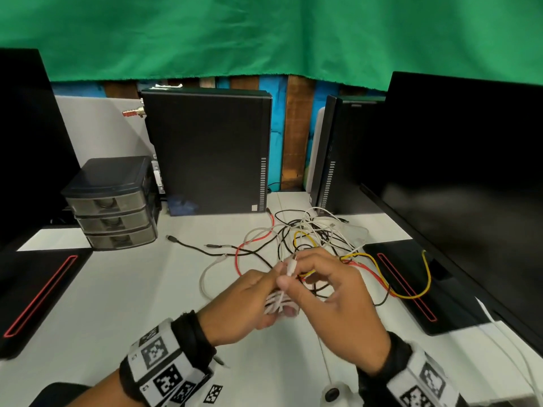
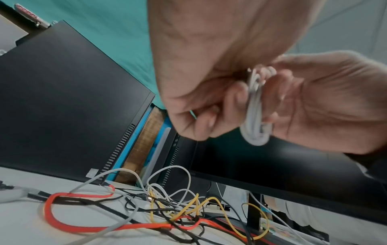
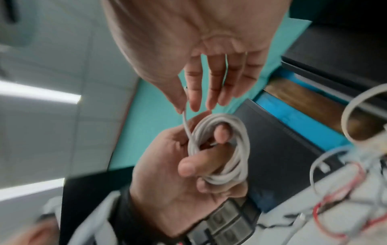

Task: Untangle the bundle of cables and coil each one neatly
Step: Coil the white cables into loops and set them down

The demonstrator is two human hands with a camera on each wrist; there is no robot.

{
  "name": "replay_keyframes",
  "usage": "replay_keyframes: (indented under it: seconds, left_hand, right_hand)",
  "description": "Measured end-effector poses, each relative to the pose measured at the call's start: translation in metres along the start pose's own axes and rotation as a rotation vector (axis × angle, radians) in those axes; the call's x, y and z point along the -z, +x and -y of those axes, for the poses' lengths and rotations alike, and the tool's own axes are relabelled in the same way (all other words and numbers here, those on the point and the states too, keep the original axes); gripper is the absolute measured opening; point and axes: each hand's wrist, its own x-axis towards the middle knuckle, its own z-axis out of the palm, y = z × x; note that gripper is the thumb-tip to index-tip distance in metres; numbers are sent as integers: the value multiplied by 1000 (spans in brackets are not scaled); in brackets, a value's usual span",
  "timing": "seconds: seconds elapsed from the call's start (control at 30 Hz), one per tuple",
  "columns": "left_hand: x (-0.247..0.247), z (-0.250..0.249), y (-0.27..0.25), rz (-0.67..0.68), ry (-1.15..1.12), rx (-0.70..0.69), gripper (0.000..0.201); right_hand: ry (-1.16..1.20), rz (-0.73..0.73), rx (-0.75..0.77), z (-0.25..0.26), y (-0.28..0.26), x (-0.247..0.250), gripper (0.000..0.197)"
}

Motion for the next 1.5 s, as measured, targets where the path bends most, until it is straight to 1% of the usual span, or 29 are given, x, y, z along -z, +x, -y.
replay_keyframes:
  seconds: [0.03, 0.1, 0.13, 0.17, 0.2, 0.27, 0.33, 0.37, 0.43, 0.5, 0.57, 0.67, 0.77, 0.83, 0.9, 0.97, 1.03, 1.1, 1.17, 1.2, 1.27, 1.33, 1.43, 1.47, 1.5]
  left_hand:
    - [1, -3, 0, 23, -61, 32, 66]
    - [5, -3, -1, 53, -86, 87, 82]
    - [8, -2, 0, 62, -77, 104, 89]
    - [10, -1, 0, 78, -88, 100, 90]
    - [12, 0, 1, 97, -132, 81, 86]
    - [14, 0, 1, 144, -282, 27, 61]
    - [18, -2, 1, 161, -418, -9, 39]
    - [20, -2, 1, 150, -459, -13, 34]
    - [22, -3, 3, 90, -483, -22, 33]
    - [22, -2, 4, 11, -434, -60, 35]
    - [20, -1, 5, -54, -312, -109, 39]
    - [18, 1, 7, -108, -198, -151, 40]
    - [11, 4, 5, -112, -51, -201, 44]
    - [4, 5, 2, -122, 52, -241, 42]
    - [1, 3, 0, -174, 195, -307, 39]
    - [3, 2, 0, -231, 311, -382, 34]
    - [9, 3, 2, -270, 385, -412, 35]
    - [13, 7, 4, -277, 406, -386, 40]
    - [12, 10, 4, -265, 395, -365, 43]
    - [11, 11, 4, -262, 395, -362, 45]
    - [10, 11, 4, -264, 406, -372, 47]
    - [10, 11, 5, -296, 409, -397, 40]
    - [14, 12, 8, -344, 407, -423, 19]
    - [15, 13, 7, -350, 443, -438, 17]
    - [15, 16, 7, -356, 501, -457, 18]
  right_hand:
    - [151, 45, -108, 0, 3, 2, 13]
    - [392, 100, -276, 0, 7, 7, 26]
    - [457, 103, -318, 2, 8, 9, 30]
    - [487, 92, -332, 3, 9, 10, 31]
    - [490, 69, -324, 3, 9, 10, 28]
    - [455, 10, -288, 2, 8, 9, 21]
    - [417, -10, -272, 1, 6, 5, 24]
    - [410, -1, -276, 1, 5, 3, 24]
    - [434, 41, -291, 2, 4, 0, 21]
    - [477, 93, -312, 1, 4, 1, 24]
    - [539, 116, -363, 1, 5, 2, 24]
    - [686, 53, -504, 1, 9, 2, 22]
    - [815, -26, -647, 0, 12, 2, 13]
    - [828, -34, -710, 0, 12, 1, 11]
    - [806, -6, -747, 1, 10, -1, 9]
    - [772, 28, -739, 1, 7, -1, 9]
    - [726, 74, -674, 1, 6, 0, 11]
    - [713, 118, -594, 1, 5, 0, 18]
    - [647, 137, -521, -1, 3, -2, 26]
    - [598, 135, -495, -2, 3, -2, 25]
    - [537, 133, -470, -5, 3, -1, 17]
    - [501, 141, -464, -6, 5, 2, 16]
    - [342, 145, -396, -6, 5, 5, 15]
    - [287, 147, -370, -6, 5, 5, 13]
    - [243, 154, -354, -7, 5, 5, 15]
